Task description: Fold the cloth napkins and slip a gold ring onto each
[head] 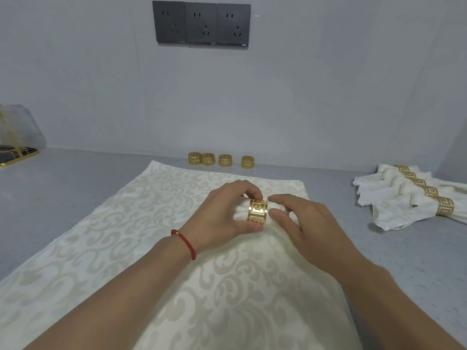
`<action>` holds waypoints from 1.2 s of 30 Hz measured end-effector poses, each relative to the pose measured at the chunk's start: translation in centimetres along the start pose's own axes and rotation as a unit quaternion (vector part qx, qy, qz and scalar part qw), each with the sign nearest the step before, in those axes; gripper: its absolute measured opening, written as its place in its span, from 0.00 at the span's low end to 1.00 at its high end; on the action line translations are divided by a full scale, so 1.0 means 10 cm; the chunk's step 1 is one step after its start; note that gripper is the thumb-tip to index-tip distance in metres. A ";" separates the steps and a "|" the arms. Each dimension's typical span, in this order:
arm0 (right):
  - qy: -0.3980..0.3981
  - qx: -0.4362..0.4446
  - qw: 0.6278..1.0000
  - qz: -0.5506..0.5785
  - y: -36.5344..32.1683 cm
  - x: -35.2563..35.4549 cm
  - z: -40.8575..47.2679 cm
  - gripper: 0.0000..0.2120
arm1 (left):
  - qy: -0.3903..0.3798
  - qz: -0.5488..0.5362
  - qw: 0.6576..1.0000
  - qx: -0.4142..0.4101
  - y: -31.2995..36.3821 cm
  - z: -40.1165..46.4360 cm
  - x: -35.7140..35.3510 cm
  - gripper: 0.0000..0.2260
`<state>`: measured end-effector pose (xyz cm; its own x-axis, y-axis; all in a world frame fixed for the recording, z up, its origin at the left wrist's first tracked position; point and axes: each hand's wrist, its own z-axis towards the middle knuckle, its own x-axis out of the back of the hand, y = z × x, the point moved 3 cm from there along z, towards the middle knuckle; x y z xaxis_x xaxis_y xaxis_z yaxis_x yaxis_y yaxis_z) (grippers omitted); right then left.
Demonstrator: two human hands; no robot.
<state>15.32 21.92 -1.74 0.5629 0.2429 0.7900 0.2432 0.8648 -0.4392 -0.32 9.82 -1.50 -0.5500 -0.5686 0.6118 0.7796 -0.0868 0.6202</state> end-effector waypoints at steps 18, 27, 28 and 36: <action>0.021 -0.060 0.968 0.243 0.15 0.09 -0.03 0.07 | -0.022 -0.158 0.984 0.074 -0.10 -0.05 0.13 0.07; 0.024 -0.071 0.968 0.239 0.23 0.08 0.00 0.11 | -0.045 -0.172 0.981 0.079 -0.06 -0.05 0.11 0.11; 0.028 -0.075 0.968 0.238 0.23 0.09 -0.01 0.11 | -0.043 -0.167 0.982 0.081 -0.06 -0.05 0.11 0.10; 0.030 -0.092 0.952 0.290 0.20 0.10 -0.04 0.11 | -0.076 -0.160 0.975 0.132 -0.04 -0.05 0.17 0.08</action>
<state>16.68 23.73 -1.97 0.6869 0.6265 0.3683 0.0083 0.5000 -0.8660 -1.49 8.49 -0.93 -0.8065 -0.4176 0.4184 0.4668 -0.0156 0.8842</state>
